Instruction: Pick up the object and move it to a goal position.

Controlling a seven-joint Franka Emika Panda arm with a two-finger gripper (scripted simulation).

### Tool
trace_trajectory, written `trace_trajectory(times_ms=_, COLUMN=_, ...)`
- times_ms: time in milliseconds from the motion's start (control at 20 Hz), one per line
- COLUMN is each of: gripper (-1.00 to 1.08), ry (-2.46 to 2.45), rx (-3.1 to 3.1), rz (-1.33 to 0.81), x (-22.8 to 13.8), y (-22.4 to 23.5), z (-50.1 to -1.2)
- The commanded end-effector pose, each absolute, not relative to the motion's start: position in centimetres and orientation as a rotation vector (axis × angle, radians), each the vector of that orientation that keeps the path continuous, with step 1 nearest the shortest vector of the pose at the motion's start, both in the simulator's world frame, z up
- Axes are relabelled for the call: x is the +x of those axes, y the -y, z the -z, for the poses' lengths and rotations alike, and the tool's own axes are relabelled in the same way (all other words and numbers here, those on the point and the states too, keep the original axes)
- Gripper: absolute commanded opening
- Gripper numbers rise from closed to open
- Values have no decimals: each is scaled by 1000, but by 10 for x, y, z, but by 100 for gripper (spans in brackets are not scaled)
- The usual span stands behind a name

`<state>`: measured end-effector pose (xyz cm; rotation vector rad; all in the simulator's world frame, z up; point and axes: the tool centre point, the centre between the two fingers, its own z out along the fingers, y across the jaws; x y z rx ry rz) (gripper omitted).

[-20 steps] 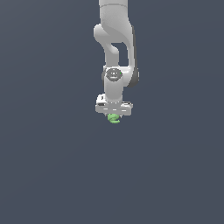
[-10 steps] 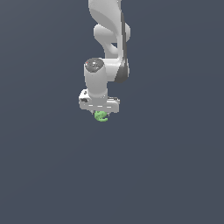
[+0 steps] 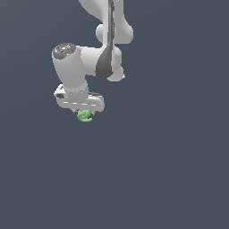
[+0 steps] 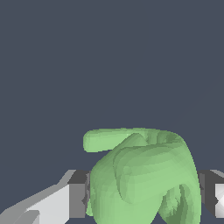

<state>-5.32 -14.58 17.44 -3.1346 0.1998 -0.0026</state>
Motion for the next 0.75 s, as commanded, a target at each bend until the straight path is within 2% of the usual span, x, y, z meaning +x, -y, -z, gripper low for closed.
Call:
trace_trajectory(times_ms=0, gripper=-100, ry=-197, rx=-3135, rz=0, x=-48, y=160, z=-185)
trace_trajectory(times_ms=350, gripper=-100, ry=-197, rx=-3135, rz=0, x=-38, y=180, z=-201)
trace_trajectory(times_ms=700, gripper=-100, ry=-197, rx=-3135, rz=0, x=-37, y=181, z=-201)
